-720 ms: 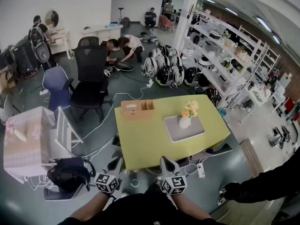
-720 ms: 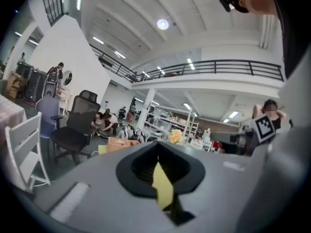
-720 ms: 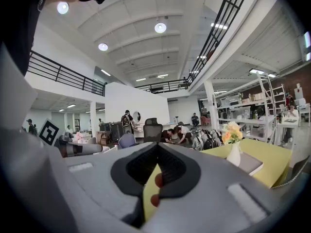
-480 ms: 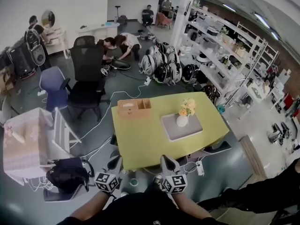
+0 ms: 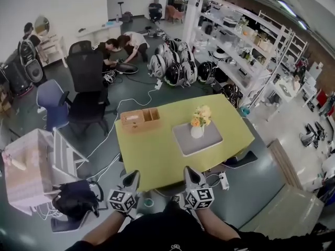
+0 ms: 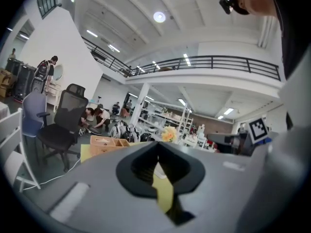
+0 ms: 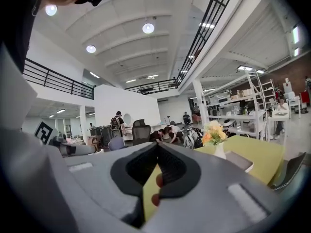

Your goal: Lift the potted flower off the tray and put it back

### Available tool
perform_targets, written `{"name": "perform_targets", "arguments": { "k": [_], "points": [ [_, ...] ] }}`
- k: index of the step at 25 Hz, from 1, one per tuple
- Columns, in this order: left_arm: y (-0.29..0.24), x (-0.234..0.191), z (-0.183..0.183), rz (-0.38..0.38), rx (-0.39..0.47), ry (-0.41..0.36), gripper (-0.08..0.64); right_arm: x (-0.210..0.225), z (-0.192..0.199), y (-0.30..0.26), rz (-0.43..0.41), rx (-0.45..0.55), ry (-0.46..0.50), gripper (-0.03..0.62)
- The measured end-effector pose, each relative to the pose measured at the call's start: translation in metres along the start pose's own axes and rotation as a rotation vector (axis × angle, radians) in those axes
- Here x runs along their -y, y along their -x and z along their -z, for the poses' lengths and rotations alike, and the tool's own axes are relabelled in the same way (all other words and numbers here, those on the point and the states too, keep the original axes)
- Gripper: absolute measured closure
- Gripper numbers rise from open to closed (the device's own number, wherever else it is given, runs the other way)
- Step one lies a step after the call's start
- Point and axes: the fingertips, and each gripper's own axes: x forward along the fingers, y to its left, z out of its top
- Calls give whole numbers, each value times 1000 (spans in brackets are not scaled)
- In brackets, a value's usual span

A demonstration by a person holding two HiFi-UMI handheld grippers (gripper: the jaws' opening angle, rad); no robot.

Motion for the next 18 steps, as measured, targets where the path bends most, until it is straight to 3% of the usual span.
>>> {"name": "perform_targets", "arguments": {
  "k": [11,18],
  "points": [
    [-160,37,18,63,-51,-9,552,180,17,-58,105,17,-25,588],
    [-258,62,28,69,-69,-5,552,283,37,-104,112,-8,-17,563]
  ]
}}
